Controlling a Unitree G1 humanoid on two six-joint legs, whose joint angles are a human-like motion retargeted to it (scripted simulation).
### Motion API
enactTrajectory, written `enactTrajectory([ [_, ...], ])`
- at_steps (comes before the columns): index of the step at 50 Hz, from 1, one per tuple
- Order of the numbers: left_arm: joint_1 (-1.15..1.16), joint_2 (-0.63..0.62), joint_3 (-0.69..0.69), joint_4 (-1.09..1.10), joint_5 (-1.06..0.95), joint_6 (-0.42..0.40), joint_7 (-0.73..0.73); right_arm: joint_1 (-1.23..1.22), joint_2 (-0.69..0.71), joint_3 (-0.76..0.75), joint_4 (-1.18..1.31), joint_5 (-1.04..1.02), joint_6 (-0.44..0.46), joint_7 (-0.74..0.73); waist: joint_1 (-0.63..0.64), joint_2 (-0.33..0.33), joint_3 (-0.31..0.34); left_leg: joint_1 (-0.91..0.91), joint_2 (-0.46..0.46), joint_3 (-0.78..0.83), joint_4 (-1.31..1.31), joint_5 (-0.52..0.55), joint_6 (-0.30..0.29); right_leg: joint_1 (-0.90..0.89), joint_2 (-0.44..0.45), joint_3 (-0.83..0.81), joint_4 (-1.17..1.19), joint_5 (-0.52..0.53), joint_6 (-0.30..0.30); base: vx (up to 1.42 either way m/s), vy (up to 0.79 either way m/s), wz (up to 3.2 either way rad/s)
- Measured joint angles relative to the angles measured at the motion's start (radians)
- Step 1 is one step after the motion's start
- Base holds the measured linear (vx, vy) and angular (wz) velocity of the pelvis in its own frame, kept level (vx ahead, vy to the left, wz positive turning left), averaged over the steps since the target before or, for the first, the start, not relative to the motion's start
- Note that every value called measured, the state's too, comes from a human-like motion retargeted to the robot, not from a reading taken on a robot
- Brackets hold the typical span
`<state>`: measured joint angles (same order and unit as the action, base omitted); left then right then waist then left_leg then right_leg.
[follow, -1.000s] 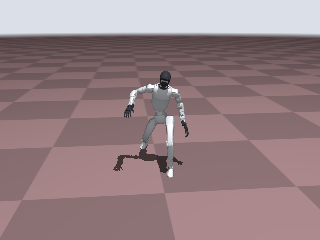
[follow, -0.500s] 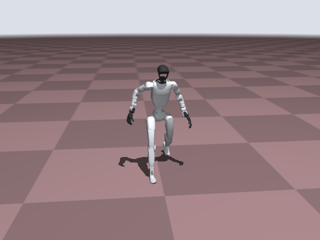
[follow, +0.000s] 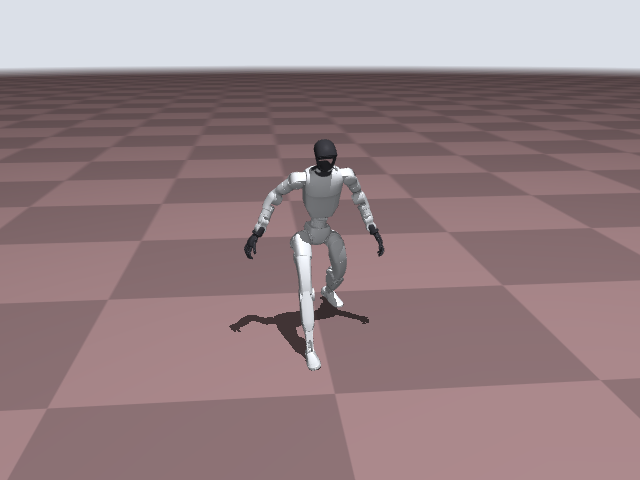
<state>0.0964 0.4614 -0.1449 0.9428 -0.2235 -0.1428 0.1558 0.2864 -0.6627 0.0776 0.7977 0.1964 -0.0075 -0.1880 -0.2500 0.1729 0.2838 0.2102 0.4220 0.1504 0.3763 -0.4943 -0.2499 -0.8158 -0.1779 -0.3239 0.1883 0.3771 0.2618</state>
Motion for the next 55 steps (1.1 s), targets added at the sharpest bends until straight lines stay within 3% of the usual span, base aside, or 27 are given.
enactTrajectory([
  [7,-0.06,0.057,0.024,0.056,-0.125,0.014,-0.017,-0.046,0.028,-0.066,0.126,0.169,0.004,-0.013,0.007,-0.012,0.044,0.013,-0.039,-0.05,0.016,-0.087,0.01,0.081,-0.06,-0.006,-0.071,-0.005,0.0,-0.16,0.13,0.36],
  [15,-0.047,0.038,0.075,0.097,-0.15,0.035,0.011,-0.065,0.083,-0.017,-0.022,0.186,-0.012,0.055,-0.017,-0.059,0.065,0.073,-0.123,-0.036,-0.113,0.016,0.012,0.202,-0.095,-0.059,-0.188,-0.257,0.0,-0.08,0.16,-0.02],
  [19,-0.042,-0.009,0.078,0.081,-0.157,0.051,0.01,-0.06,0.114,-0.043,-0.122,0.197,-0.016,0.079,-0.009,-0.036,0.053,0.088,-0.137,-0.011,-0.199,0.043,0.033,0.137,-0.11,-0.069,-0.097,-0.192,0.0,-0.04,0.11,-0.26],
  [22,-0.055,-0.047,0.079,0.083,-0.156,0.07,0.019,-0.086,0.163,-0.061,-0.133,0.232,-0.018,0.071,0.025,-0.001,0.023,0.063,-0.109,0.021,-0.211,0.034,0.059,0.021,-0.074,-0.015,0.123,-0.085,0.0,0.03,-0.04,-0.54],
  [25,-0.089,-0.092,0.059,0.114,-0.136,0.086,0.025,-0.123,0.221,-0.055,-0.067,0.288,-0.022,0.024,0.053,0.013,-0.007,0.016,-0.092,0.02,-0.132,-0.003,0.084,-0.039,-0.073,-0.001,0.27,-0.049,0.0,0.18,-0.07,-0.1],
  [29,-0.121,-0.168,0.07,0.127,-0.119,0.091,0.006,-0.188,0.256,0.024,0.034,0.265,-0.004,0.0,0.075,0.023,-0.026,-0.005,-0.098,0.029,-0.063,0.011,0.111,-0.041,-0.082,0.021,0.273,-0.056,0.0,0.25,0.0,-0.12],
  [34,-0.1,-0.242,0.032,0.028,-0.054,0.047,-0.004,-0.196,0.224,0.112,-0.028,0.041,-0.005,0.0,0.051,0.038,-0.046,-0.024,-0.09,-0.01,-0.058,0.142,0.075,0.018,-0.072,-0.002,0.209,-0.048,-0.006,0.18,-0.08,0.14],
  [40,-0.087,-0.239,-0.046,-0.114,0.016,0.022,-0.027,-0.168,0.207,0.171,-0.116,-0.126,-0.005,-0.065,0.044,0.004,-0.093,-0.023,-0.117,-0.088,-0.073,0.256,0.045,0.096,-0.089,-0.015,0.123,-0.021,-0.022,0.05,-0.02,0.2],
  [48,-0.148,-0.19,-0.11,-0.257,0.027,0.019,-0.025,-0.253,0.211,0.195,-0.186,-0.185,0.003,-0.038,0.05,-0.035,-0.1,0.047,-0.125,-0.07,-0.12,0.192,0.052,0.096,-0.105,-0.003,0.169,-0.026,-0.016,-0.06,0.06,-0.02],
  [55,-0.184,-0.187,-0.111,-0.223,0.011,0.017,-0.003,-0.289,0.231,0.175,-0.167,-0.126,0.003,-0.055,0.051,-0.059,-0.083,0.084,-0.143,-0.065,-0.162,0.174,0.065,0.149,-0.126,-0.009,0.109,0.01,-0.015,-0.08,0.08,0.15],
])
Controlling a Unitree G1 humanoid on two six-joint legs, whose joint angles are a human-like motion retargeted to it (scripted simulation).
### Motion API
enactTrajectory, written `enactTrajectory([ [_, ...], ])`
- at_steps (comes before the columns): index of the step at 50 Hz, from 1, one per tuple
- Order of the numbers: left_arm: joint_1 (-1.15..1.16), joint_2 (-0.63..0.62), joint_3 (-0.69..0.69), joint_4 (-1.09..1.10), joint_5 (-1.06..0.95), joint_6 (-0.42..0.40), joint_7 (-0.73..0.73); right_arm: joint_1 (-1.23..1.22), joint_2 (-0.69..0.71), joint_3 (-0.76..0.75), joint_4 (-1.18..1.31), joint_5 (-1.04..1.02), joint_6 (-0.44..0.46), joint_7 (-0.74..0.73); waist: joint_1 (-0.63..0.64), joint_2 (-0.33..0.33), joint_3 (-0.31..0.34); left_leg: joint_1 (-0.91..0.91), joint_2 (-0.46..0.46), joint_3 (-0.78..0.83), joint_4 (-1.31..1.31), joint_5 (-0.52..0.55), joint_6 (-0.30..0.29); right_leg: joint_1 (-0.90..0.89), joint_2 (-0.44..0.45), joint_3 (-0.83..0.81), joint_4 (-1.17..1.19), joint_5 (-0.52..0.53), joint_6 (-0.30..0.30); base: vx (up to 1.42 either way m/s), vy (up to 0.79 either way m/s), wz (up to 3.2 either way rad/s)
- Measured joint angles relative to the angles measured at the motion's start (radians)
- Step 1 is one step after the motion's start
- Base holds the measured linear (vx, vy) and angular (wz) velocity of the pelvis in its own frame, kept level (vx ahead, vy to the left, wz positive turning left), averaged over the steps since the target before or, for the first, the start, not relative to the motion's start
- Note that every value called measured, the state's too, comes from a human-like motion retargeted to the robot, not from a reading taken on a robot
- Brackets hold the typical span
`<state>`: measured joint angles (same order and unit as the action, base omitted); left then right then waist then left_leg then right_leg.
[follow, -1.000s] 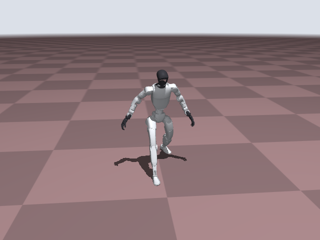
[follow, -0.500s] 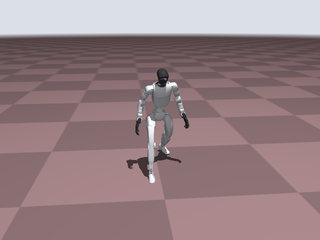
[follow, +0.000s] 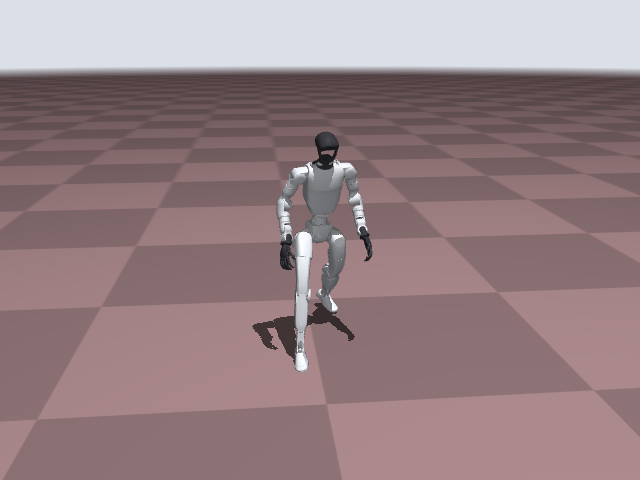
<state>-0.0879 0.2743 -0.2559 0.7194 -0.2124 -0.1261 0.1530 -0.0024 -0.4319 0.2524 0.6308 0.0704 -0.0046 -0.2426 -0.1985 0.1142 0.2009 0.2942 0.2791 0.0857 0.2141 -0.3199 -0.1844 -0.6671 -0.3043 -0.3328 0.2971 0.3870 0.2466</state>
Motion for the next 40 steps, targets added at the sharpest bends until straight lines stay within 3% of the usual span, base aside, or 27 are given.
enactTrajectory([
  [8,0.095,0.015,0.076,0.118,-0.06,0.011,0.025,0.065,0.053,-0.012,0.132,0.094,0.005,0.02,0.02,-0.04,0.016,0.01,-0.008,-0.014,-0.021,0.02,-0.006,0.063,-0.005,-0.019,-0.089,0.03,-0.001,-0.01,0.0,0.08],
  [10,0.137,0.016,0.108,0.161,-0.045,0.015,0.037,0.094,0.069,-0.034,0.171,0.101,-0.005,0.019,0.003,-0.056,0.019,-0.01,-0.004,-0.025,0.017,-0.008,0.025,0.043,-0.038,-0.035,-0.017,-0.017,0.015,0.01,-0.04,0.33],
  [12,0.154,0.009,0.127,0.21,-0.088,0.022,0.059,0.091,0.072,-0.015,0.219,0.116,0.015,0.026,0.015,-0.046,0.023,0.003,0.002,-0.016,-0.034,0.023,-0.008,0.071,-0.006,-0.035,-0.106,0.026,0.004,0.0,0.0,0.0],
  [23,0.299,-0.024,0.164,0.342,-0.12,0.021,0.026,0.114,0.079,-0.076,0.321,0.225,0.007,-0.067,0.045,-0.02,0.041,0.001,0.029,-0.029,-0.104,0.035,-0.014,0.078,-0.03,-0.085,-0.102,0.011,-0.001,0.0,0.0,0.23],
  [31,0.378,-0.03,0.156,0.368,-0.042,0.031,-0.002,0.03,0.042,-0.122,0.198,0.227,-0.022,-0.143,0.058,-0.025,0.057,-0.005,0.029,-0.034,-0.076,0.032,-0.02,0.081,-0.032,-0.08,-0.09,0.014,-0.007,0.0,0.0,0.02],
  [35,0.395,-0.018,0.161,0.324,-0.006,0.026,0.003,-0.001,-0.001,-0.16,0.008,0.222,-0.06,-0.21,0.07,-0.029,0.053,-0.003,0.025,-0.025,-0.05,0.026,-0.016,0.08,-0.025,-0.066,-0.086,0.012,-0.004,0.01,0.0,-0.14],
  [40,0.398,-0.01,0.191,0.255,-0.099,0.008,0.016,-0.057,-0.081,-0.213,-0.255,0.213,-0.106,-0.226,0.075,-0.028,0.034,0.007,0.018,-0.02,-0.057,0.027,-0.014,0.079,-0.02,-0.056,-0.09,0.014,-0.003,0.0,0.0,-0.04],
])
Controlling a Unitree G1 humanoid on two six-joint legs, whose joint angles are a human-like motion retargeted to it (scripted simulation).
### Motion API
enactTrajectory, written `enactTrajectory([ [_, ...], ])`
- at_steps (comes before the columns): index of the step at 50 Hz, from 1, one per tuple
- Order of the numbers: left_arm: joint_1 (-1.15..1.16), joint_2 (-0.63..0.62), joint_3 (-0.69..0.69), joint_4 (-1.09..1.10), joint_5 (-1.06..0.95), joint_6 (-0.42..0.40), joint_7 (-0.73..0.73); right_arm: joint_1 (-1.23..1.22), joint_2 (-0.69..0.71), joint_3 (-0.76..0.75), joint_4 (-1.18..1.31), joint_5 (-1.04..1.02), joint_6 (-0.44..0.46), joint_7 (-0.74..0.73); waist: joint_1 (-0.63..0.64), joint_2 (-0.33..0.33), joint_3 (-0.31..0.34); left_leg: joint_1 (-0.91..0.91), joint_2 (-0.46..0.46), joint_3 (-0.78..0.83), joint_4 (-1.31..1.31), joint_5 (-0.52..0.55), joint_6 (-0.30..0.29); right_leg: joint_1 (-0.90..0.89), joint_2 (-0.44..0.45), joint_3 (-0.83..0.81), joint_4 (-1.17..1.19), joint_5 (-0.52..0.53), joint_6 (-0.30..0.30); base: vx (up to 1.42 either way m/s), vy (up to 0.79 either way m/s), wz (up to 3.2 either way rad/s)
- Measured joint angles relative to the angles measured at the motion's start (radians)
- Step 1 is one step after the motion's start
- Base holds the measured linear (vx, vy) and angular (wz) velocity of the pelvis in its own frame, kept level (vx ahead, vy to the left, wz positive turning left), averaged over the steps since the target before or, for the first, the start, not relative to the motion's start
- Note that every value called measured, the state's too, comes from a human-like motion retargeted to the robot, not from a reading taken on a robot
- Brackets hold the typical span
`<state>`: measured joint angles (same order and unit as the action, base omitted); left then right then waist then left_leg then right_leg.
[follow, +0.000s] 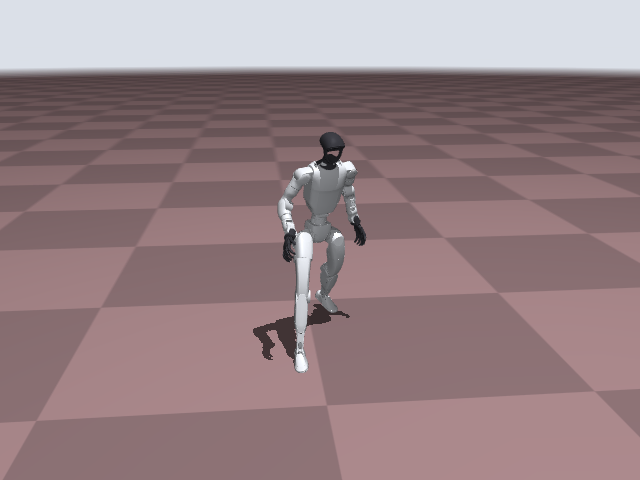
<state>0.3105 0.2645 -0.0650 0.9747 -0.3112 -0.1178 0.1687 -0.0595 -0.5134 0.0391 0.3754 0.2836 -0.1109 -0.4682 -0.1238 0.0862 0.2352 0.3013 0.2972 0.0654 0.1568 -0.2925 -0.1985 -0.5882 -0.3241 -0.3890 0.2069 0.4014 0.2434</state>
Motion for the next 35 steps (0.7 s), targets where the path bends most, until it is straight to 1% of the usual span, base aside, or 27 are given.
enactTrajectory([
  [5,-0.005,0.037,-0.004,-0.093,-0.049,-0.003,-0.013,-0.098,-0.087,-0.05,-0.158,-0.021,-0.011,-0.015,-0.019,0.002,0.008,-0.006,-0.004,-0.027,-0.03,0.02,-0.01,0.019,-0.014,-0.019,-0.039,0.017,0.006,-0.03,0.0,0.22],
  [8,-0.016,0.061,-0.019,-0.165,-0.067,-0.011,-0.008,-0.117,-0.145,-0.095,-0.235,-0.028,-0.022,-0.031,-0.022,0.011,0.035,-0.025,-0.005,-0.049,-0.041,0.02,-0.012,0.023,-0.026,-0.034,-0.06,0.025,0.015,-0.05,-0.01,0.36],
  [10,-0.032,0.065,-0.028,-0.201,-0.088,-0.015,0.009,-0.101,-0.185,-0.126,-0.292,-0.034,-0.031,-0.045,-0.018,0.026,0.054,-0.059,0.001,-0.054,-0.018,-0.005,-0.006,-0.001,-0.032,-0.036,-0.041,0.017,0.018,-0.09,-0.01,0.22],
  [12,-0.062,0.053,-0.031,-0.222,-0.097,-0.013,0.042,-0.066,-0.221,-0.15,-0.353,-0.044,-0.034,-0.052,-0.005,0.044,0.079,-0.127,0.012,-0.043,0.077,-0.069,0.013,-0.066,-0.033,-0.014,0.031,-0.009,0.016,-0.12,-0.02,-0.14],
  [14,-0.107,0.031,-0.03,-0.239,-0.094,-0.009,0.098,-0.036,-0.247,-0.163,-0.408,-0.059,-0.031,-0.049,0.017,0.061,0.113,-0.225,0.035,-0.03,0.258,-0.166,0.037,-0.164,-0.025,0.026,0.154,-0.051,0.004,-0.14,-0.03,-0.6],
  [15,-0.135,0.019,-0.028,-0.248,-0.091,-0.009,0.133,-0.025,-0.256,-0.165,-0.433,-0.069,-0.028,-0.044,0.029,0.068,0.132,-0.281,0.051,-0.025,0.369,-0.22,0.049,-0.222,-0.018,0.049,0.229,-0.076,-0.005,-0.1,-0.05,-0.66],
  [17,-0.203,-0.012,-0.033,-0.26,-0.059,-0.014,0.213,-0.009,-0.241,-0.161,-0.454,-0.105,-0.031,-0.039,0.033,0.067,0.183,-0.359,0.093,-0.037,0.585,-0.328,0.059,-0.353,-0.037,0.082,0.469,-0.169,-0.013,-0.04,-0.08,-0.74],
  [19,-0.312,-0.044,-0.043,-0.248,-0.059,-0.018,0.301,-0.022,-0.212,-0.097,-0.41,-0.175,0.011,-0.024,0.052,0.075,0.216,-0.381,0.137,-0.009,0.681,-0.401,0.062,-0.443,0.002,0.11,0.572,-0.204,-0.048,0.05,-0.14,-1.1],
  [20,-0.367,-0.061,-0.047,-0.235,-0.05,-0.017,0.334,-0.025,-0.184,-0.062,-0.373,-0.213,0.033,-0.028,0.052,0.076,0.231,-0.374,0.161,0.007,0.711,-0.435,0.062,-0.484,0.009,0.117,0.646,-0.238,-0.055,0.23,-0.19,-0.77],
  [22,-0.475,-0.092,-0.033,-0.211,-0.04,-0.013,0.367,0.008,-0.111,0.013,-0.264,-0.283,0.077,-0.037,0.028,0.08,0.239,-0.324,0.189,0.036,0.707,-0.457,0.063,-0.53,0.005,0.122,0.778,-0.308,-0.057,0.4,-0.22,-0.35],
  [23,-0.524,-0.106,-0.015,-0.209,-0.039,-0.014,0.371,0.041,-0.073,0.042,-0.208,-0.307,0.089,-0.031,0.008,0.083,0.23,-0.291,0.198,0.048,0.677,-0.446,0.061,-0.539,-0.002,0.121,0.83,-0.339,-0.053,0.56,-0.25,-0.03],
  [25,-0.6,-0.129,0.025,-0.243,-0.053,-0.029,0.371,0.148,-0.001,0.077,-0.114,-0.33,0.081,0.001,-0.046,0.092,0.19,-0.194,0.202,0.071,0.548,-0.365,0.045,-0.514,-0.011,0.103,0.885,-0.388,-0.043,0.69,-0.31,0.2],
  [27,-0.631,-0.128,0.04,-0.33,-0.082,-0.056,0.362,0.307,0.042,0.076,-0.071,-0.329,0.053,0.033,-0.125,0.091,0.124,-0.096,0.185,0.065,0.368,-0.146,0.022,-0.413,-0.009,0.058,0.837,-0.399,-0.03,0.74,-0.37,0.4],
  [28,-0.64,-0.113,0.037,-0.379,-0.094,-0.068,0.352,0.387,0.054,0.07,-0.059,-0.324,0.042,0.049,-0.169,0.082,0.086,-0.071,0.167,0.048,0.293,0.007,0.011,-0.346,-0.001,0.035,0.772,-0.383,-0.027,0.66,-0.38,0.41],
  [30,-0.665,-0.054,0.025,-0.46,-0.102,-0.083,0.311,0.52,0.057,0.052,-0.026,-0.318,0.026,0.102,-0.254,0.039,0.021,-0.066,0.098,-0.012,0.186,0.322,-0.009,-0.173,0.033,0.013,0.542,-0.297,-0.023,0.53,-0.35,0.3],
  [31,-0.69,-0.011,0.014,-0.487,-0.094,-0.091,0.288,0.562,0.051,0.041,0.005,-0.316,0.026,0.139,-0.285,0.002,0.0,-0.078,0.032,-0.062,0.157,0.394,-0.017,-0.059,0.057,0.028,0.353,-0.2,-0.009,0.39,-0.32,-0.02],
  [32,-0.719,0.034,0.0,-0.51,-0.086,-0.099,0.269,0.597,0.048,0.033,0.041,-0.314,0.031,0.174,-0.304,-0.034,-0.019,-0.091,-0.031,-0.109,0.132,0.431,-0.03,0.054,0.088,0.044,0.163,-0.101,0.004,0.31,-0.37,-0.58],
  [33,-0.757,0.084,-0.017,-0.529,-0.076,-0.108,0.256,0.618,0.047,0.033,0.087,-0.313,0.043,0.207,-0.299,-0.066,-0.031,-0.102,-0.087,-0.149,0.114,0.398,-0.053,0.165,0.133,0.063,-0.028,0.006,0.015,0.25,-0.42,-1.28],
  [34,-0.803,0.13,-0.037,-0.545,-0.072,-0.115,0.248,0.631,0.043,0.037,0.135,-0.306,0.057,0.236,-0.276,-0.09,-0.047,-0.123,-0.135,-0.151,0.087,0.365,-0.062,0.238,0.168,0.085,-0.145,0.056,0.018,0.2,-0.42,-1.94],
  [35,-0.853,0.174,-0.06,-0.56,-0.071,-0.121,0.242,0.64,0.038,0.044,0.184,-0.297,0.074,0.262,-0.243,-0.111,-0.063,-0.149,-0.18,-0.133,0.056,0.332,-0.063,0.291,0.199,0.109,-0.223,0.079,0.018,0.2,-0.31,-2.18],
])
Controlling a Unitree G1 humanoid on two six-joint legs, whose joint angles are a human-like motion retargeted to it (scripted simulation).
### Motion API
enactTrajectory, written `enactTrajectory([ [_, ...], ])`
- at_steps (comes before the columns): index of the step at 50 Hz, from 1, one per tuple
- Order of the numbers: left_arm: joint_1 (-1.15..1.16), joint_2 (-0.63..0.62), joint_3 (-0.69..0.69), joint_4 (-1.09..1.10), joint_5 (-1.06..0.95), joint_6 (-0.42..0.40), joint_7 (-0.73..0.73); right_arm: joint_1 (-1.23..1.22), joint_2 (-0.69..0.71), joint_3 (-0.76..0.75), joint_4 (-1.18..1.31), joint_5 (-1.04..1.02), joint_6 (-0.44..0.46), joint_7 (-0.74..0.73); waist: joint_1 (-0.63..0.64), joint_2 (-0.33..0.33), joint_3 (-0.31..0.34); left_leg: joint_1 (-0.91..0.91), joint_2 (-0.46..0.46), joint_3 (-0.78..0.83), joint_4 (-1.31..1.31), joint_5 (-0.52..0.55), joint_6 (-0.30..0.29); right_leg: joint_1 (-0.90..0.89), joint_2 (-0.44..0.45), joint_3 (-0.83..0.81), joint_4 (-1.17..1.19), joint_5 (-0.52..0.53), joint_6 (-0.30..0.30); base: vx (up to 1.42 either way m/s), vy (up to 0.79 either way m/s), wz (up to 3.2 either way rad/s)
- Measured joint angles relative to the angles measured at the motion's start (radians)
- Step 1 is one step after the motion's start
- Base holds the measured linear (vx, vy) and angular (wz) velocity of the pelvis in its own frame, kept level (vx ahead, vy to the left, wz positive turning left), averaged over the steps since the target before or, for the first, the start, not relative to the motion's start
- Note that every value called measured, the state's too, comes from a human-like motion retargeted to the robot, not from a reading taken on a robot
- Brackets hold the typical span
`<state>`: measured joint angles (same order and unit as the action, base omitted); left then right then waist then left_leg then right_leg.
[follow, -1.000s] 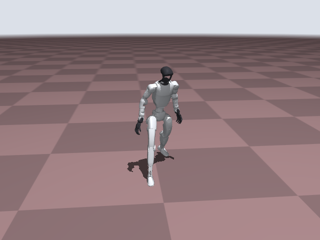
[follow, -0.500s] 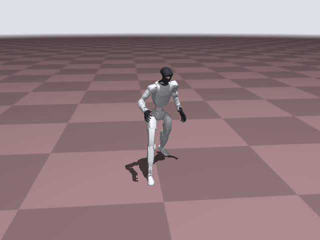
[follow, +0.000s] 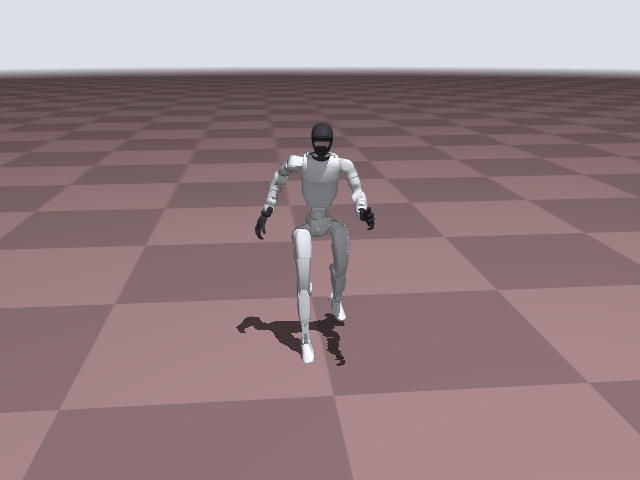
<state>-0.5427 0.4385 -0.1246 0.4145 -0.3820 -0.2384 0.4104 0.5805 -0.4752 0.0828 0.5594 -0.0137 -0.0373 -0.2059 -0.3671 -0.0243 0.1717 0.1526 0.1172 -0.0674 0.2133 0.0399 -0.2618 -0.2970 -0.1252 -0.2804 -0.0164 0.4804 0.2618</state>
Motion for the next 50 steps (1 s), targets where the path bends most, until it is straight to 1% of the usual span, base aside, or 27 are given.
enactTrajectory([
  [2,-0.153,0.091,-0.069,-0.012,-0.017,0.009,-0.022,-0.007,-0.002,0.03,0.101,0.048,0.018,0.067,0.081,-0.015,-0.017,-0.094,-0.018,0.097,-0.041,0.006,0.01,0.064,0.026,0.029,0.038,-0.098,0.0,0.21,-0.11,-2.15],
  [3,-0.215,0.124,-0.089,-0.022,-0.05,0.014,-0.026,-0.004,-0.019,0.047,0.146,0.062,0.027,0.089,0.12,-0.012,-0.044,-0.138,-0.036,0.143,-0.094,0.02,0.04,0.092,0.026,0.06,0.063,-0.126,0.0,0.2,0.07,-2.23],
  [5,-0.353,0.207,-0.121,-0.031,-0.074,0.034,-0.047,-0.022,-0.062,0.094,0.227,0.062,0.045,0.165,0.199,-0.002,-0.07,-0.249,-0.038,0.234,-0.137,0.006,0.083,0.119,0.035,0.123,0.185,-0.167,-0.008,0.19,0.09,-2.44],
  [7,-0.486,0.302,-0.153,-0.027,-0.061,0.059,-0.059,-0.054,-0.108,0.14,0.296,0.02,0.067,0.253,0.268,0.009,-0.073,-0.349,-0.002,0.302,-0.156,-0.043,0.095,0.156,0.045,0.169,0.329,-0.172,-0.027,0.24,0.0,-2.52],
  [10,-0.652,0.459,-0.219,0.003,-0.046,0.081,-0.043,-0.074,-0.171,0.181,0.368,-0.071,0.094,0.358,0.342,0.008,-0.065,-0.434,0.048,0.368,-0.199,-0.147,0.094,0.277,0.015,0.222,0.49,-0.153,-0.02,0.3,-0.01,-2.26],
  [12,-0.78,0.547,-0.298,0.048,-0.06,0.086,-0.016,-0.071,-0.196,0.18,0.385,-0.097,0.112,0.398,0.394,0.002,-0.054,-0.479,0.092,0.397,-0.209,-0.217,0.081,0.37,-0.004,0.265,0.502,-0.134,0.0,0.3,-0.14,-2.17],
  [13,-0.827,0.604,-0.346,0.073,-0.081,0.084,-0.004,-0.062,-0.2,0.176,0.398,-0.11,0.119,0.394,0.412,-0.005,-0.073,-0.509,0.125,0.4,-0.199,-0.239,0.065,0.409,-0.005,0.287,0.482,-0.121,0.0,0.26,-0.21,-2.24],
  [15,-0.977,0.68,-0.442,0.139,-0.111,0.087,0.032,-0.062,-0.221,0.163,0.402,-0.08,0.142,0.421,0.467,-0.016,-0.058,-0.596,0.153,0.341,-0.125,-0.192,0.051,0.462,-0.032,0.36,0.438,-0.125,0.0,0.18,-0.17,-2.09],
  [17,-1.289,0.717,-0.653,0.251,-0.116,0.069,0.029,-0.109,-0.201,0.162,0.401,0.015,0.161,0.473,0.507,-0.096,0.006,-0.858,0.143,0.224,0.255,-0.087,0.076,0.452,-0.116,0.411,0.52,-0.327,-0.004,0.03,0.07,-1.16],
  [18,-1.364,0.743,-0.686,0.273,-0.135,0.075,0.049,-0.111,-0.185,0.14,0.415,0.019,0.175,0.462,0.503,-0.127,0.05,-0.97,0.102,0.219,0.478,-0.069,0.086,0.486,-0.205,0.438,0.556,-0.459,-0.017,0.04,0.31,-0.46],
  [20,-1.433,0.785,-0.748,0.277,-0.15,0.084,0.024,-0.085,-0.116,0.11,0.443,0.031,0.186,0.362,0.496,-0.186,0.055,-1.134,0.135,0.225,0.865,-0.16,0.074,0.539,-0.295,0.433,0.671,-0.735,-0.054,0.06,0.17,-0.14],
  [22,-1.468,0.799,-0.715,0.241,-0.271,0.074,0.026,-0.155,-0.048,0.143,0.467,0.057,0.221,0.337,0.451,-0.231,0.117,-1.245,0.101,0.232,1.03,-0.173,0.081,0.507,-0.353,0.418,0.852,-0.885,-0.068,-0.04,0.0,0.59],
  [23,-1.452,0.799,-0.688,0.211,-0.317,0.057,0.03,-0.184,-0.014,0.162,0.471,0.054,0.224,0.306,0.441,-0.25,0.13,-1.283,0.107,0.241,1.096,-0.204,0.12,0.506,-0.376,0.41,0.902,-0.947,-0.075,0.01,0.01,0.58],
  [25,-1.339,0.799,-0.58,0.103,-0.411,-0.002,0.048,-0.279,0.056,0.189,0.506,0.067,0.227,0.238,0.409,-0.292,0.143,-1.398,0.095,0.258,1.203,-0.171,0.105,0.493,-0.432,0.383,0.981,-1.061,-0.067,0.05,0.02,0.65],
  [27,-1.093,0.802,-0.383,-0.031,-0.446,-0.026,0.063,-0.393,0.11,0.158,0.565,0.036,0.258,0.214,0.398,-0.279,0.172,-1.421,0.095,0.258,1.247,-0.179,0.11,0.509,-0.417,0.403,0.983,-1.035,-0.004,0.15,0.03,0.33],
  [30,-0.545,0.69,-0.009,-0.25,-0.38,-0.029,0.02,-0.532,0.152,0.113,0.591,0.028,0.265,0.085,0.462,-0.247,0.165,-1.413,0.131,0.255,1.259,-0.207,0.097,0.542,-0.394,0.436,0.863,-0.992,0.0,0.29,0.02,-0.51],
  [31,-0.368,0.617,0.059,-0.308,-0.344,-0.033,0.009,-0.542,0.155,0.127,0.528,0.036,0.235,-0.002,0.515,-0.252,0.143,-1.39,0.159,0.278,1.241,-0.208,0.095,0.534,-0.409,0.46,0.803,-0.942,0.0,0.41,0.05,-1.16],
  [33,-0.041,0.471,0.138,-0.382,-0.261,-0.022,-0.022,-0.555,0.151,0.166,0.336,0.037,0.174,-0.127,0.609,-0.246,0.095,-1.319,0.194,0.293,1.144,-0.189,0.089,0.523,-0.388,0.48,0.656,-0.765,0.0,0.48,-0.02,-1.23],
  [35,0.244,0.332,0.145,-0.35,-0.126,0.007,-0.08,-0.563,0.13,0.187,0.075,0.01,0.095,-0.165,0.702,-0.199,0.045,-1.197,0.242,0.252,0.963,-0.142,0.052,0.516,-0.281,0.475,0.493,-0.462,0.0,0.5,-0.11,-0.92],
  [37,0.489,0.172,0.137,-0.182,-0.015,0.064,-0.141,-0.606,0.091,0.213,-0.15,-0.055,0.055,-0.142,0.699,-0.196,-0.022,-0.989,0.154,0.285,0.573,0.0,0.069,0.521,-0.261,0.405,0.308,-0.156,0.0,0.43,0.0,0.0],
  [38,0.587,0.094,0.132,-0.049,0.032,0.087,-0.149,-0.64,0.07,0.222,-0.249,-0.078,0.027,-0.164,0.714,-0.178,-0.049,-0.862,0.144,0.282,0.361,0.1,0.056,0.503,-0.222,0.394,0.28,-0.074,0.0,0.45,-0.01,-0.35],
  [40,0.723,-0.056,0.149,0.287,0.046,0.156,-0.133,-0.755,0.025,0.244,-0.406,-0.12,-0.003,-0.228,0.732,-0.124,-0.089,-0.578,0.137,0.26,-0.093,0.329,0.014,0.455,-0.114,0.4,0.309,-0.073,-0.016,0.45,0.01,-0.44],
  [42,0.777,-0.169,0.24,0.674,0.043,0.223,-0.135,-0.951,-0.028,0.264,-0.505,-0.156,-0.006,-0.254,0.692,-0.085,-0.116,-0.428,0.107,0.249,-0.274,0.314,0.0,0.371,-0.03,0.386,0.388,-0.17,-0.024,0.34,0.05,0.41],
  [44,0.822,-0.214,0.325,0.965,0.061,0.252,-0.14,-1.229,-0.066,0.296,-0.542,-0.172,0.001,-0.288,0.632,-0.065,-0.134,-0.372,0.091,0.261,-0.282,0.199,0.0,0.247,0.04,0.354,0.411,-0.243,-0.045,0.19,-0.1,0.81],
  [45,0.864,-0.229,0.338,1.041,0.063,0.269,-0.161,-1.386,-0.081,0.315,-0.542,-0.177,0.014,-0.303,0.598,-0.058,-0.135,-0.352,0.081,0.268,-0.268,0.162,0.0,0.183,0.068,0.336,0.403,-0.279,-0.058,0.11,-0.16,1.02],
  [47,0.967,-0.263,0.311,1.058,0.087,0.255,-0.197,-1.679,-0.112,0.345,-0.511,-0.21,0.053,-0.353,0.543,-0.057,-0.118,-0.339,0.044,0.263,-0.172,0.145,0.0,0.064,0.078,0.295,0.332,-0.35,-0.074,0.08,-0.16,1.24],
  [50,1.132,-0.267,0.196,0.973,0.108,0.18,-0.253,-1.976,-0.183,0.385,-0.49,-0.2,0.097,-0.475,0.479,-0.075,-0.069,-0.327,-0.028,0.233,0.058,0.086,0.007,-0.066,0.034,0.231,0.184,-0.444,-0.066,0.13,-0.13,1.87],
])
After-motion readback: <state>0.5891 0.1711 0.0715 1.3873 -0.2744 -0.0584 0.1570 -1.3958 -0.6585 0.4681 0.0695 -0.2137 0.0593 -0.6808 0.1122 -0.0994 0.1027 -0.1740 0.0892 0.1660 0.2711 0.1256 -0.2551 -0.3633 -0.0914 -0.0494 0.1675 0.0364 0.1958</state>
